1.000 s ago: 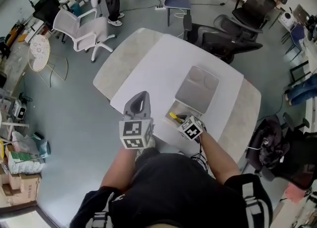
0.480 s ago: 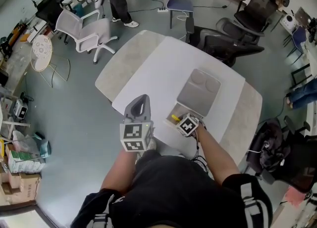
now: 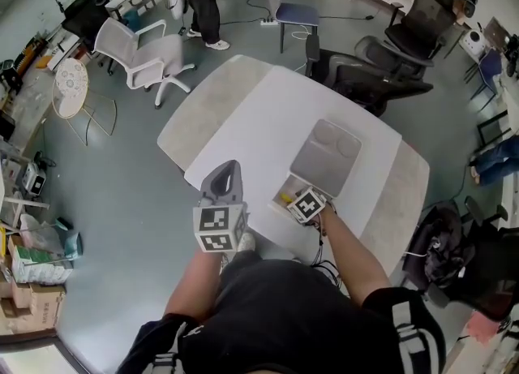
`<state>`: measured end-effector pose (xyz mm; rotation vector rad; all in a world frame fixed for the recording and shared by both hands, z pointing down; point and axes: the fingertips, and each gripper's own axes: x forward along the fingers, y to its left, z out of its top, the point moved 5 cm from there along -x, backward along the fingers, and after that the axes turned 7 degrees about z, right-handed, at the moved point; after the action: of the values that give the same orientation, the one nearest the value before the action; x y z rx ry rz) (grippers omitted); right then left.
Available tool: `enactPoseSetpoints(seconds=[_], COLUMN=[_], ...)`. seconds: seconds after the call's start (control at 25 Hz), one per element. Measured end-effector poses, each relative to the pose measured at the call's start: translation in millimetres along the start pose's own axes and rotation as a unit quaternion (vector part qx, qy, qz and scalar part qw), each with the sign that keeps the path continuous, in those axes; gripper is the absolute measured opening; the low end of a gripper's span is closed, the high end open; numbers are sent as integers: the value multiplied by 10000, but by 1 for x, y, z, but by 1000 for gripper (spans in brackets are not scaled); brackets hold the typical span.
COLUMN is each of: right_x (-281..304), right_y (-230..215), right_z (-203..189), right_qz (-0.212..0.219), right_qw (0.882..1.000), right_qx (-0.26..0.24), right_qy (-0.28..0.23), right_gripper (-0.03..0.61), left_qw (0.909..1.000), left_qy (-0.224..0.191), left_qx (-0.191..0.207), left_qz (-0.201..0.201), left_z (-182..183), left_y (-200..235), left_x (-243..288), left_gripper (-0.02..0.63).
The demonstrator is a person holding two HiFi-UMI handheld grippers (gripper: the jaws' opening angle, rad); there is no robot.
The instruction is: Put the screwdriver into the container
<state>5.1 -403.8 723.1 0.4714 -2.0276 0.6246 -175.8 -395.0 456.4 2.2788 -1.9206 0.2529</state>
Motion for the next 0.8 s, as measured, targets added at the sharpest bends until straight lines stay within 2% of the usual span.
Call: enactPoseSetpoints(seconds=[0.08,0.16,0.32,0.4,0.52,0.8], right_x=[-4,-13,-46,-71,-104,-184], right_y=[2,-1,-8,-11,-13,-5], right_z=[-2,-4,7,16,24,43], right_qz=[3,-212,-738,-1048,-1293,-1795], right_qw=[9999,9994,9919,9826,9653,9155], right_qx=[81,127,215,281,518,503], right_qy=[-120,-251,-1013,-1505,-2208,-3565], right_gripper=[135,104,24,14,12,11], left_qw=[10000,10000,9998,9997,9993,9970], left_qy=[-8,-6,32,35,18,2], left_qx=[18,43,83,92,123,195], left_qz=[-31,-73,-175,-240,-359,-746], left_z=[0,0,0,2,4,8], left_y=[-2,-5,-13,-17,-25,-52], left_x=[0,1,9,13,20,40], left_gripper=[12,12,12,12,12,12])
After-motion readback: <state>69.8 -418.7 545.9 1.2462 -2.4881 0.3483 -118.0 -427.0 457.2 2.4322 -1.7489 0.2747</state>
